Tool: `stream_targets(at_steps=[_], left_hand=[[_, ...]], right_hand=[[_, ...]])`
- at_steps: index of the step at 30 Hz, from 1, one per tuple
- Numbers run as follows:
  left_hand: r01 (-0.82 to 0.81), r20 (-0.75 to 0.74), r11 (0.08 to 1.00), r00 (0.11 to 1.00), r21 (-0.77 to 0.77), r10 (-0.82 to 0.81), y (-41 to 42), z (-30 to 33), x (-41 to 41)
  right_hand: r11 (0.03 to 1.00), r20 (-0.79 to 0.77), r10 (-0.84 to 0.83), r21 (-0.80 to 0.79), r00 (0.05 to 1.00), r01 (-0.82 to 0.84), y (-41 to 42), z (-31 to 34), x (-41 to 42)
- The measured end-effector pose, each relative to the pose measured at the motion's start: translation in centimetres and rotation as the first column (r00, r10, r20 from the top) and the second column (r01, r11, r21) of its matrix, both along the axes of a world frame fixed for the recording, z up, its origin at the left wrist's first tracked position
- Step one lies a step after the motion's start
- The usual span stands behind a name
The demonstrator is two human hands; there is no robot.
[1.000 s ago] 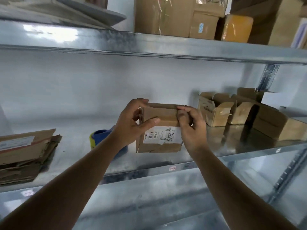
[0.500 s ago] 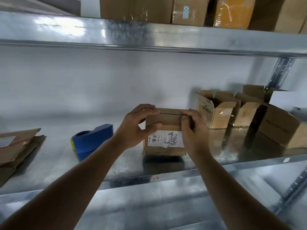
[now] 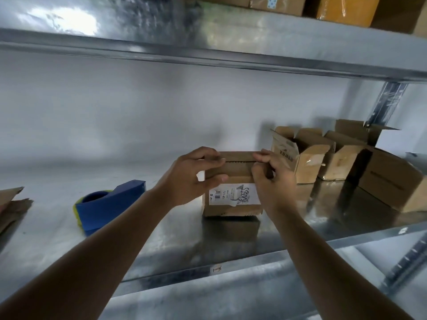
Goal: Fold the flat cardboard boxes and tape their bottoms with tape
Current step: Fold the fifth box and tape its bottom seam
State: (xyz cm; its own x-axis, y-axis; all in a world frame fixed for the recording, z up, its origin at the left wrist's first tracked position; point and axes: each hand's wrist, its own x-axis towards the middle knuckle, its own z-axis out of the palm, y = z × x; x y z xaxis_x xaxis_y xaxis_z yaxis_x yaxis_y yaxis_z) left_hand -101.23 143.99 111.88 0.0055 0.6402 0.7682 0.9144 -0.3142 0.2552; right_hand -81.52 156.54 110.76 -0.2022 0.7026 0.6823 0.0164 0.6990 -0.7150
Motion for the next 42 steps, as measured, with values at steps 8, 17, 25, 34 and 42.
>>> stream_targets(at_steps=[8,17,25,34,42], left_hand=[[-0.07,0.049,0.989,0.996,-0.133,0.077,2.0,0.2,0.1],[-0.126,0.213,0.984,0.965,-0.126,0.151,3.1,0.3,1.5],[-0.185,0.278,0.971,0.935,-0.152,0.222,3.2,0.1,2.5],[-0.233,0.223,0.959,0.938,-0.163,0.266,3.6,0.6,2.2],[-0.224,0.246,0.951,0.93,-0.214,0.274,4.8,0.6,1.8]], right_hand=[[0.996,0.188,0.086,0.008,0.978,-0.089,2.1,-0.4,0.9],[0.925,0.178,0.341,-0.238,0.923,-0.296,4.6,-1.8,1.6],[0.901,0.352,0.227,-0.43,0.908,-0.058,5.2,-3.8,2.4],[0.887,0.433,0.205,-0.461,0.878,0.02,4.0,-4.5,3.9],[0.941,0.591,0.124,-0.326,0.797,0.095,3.1,-4.5,4.9]])
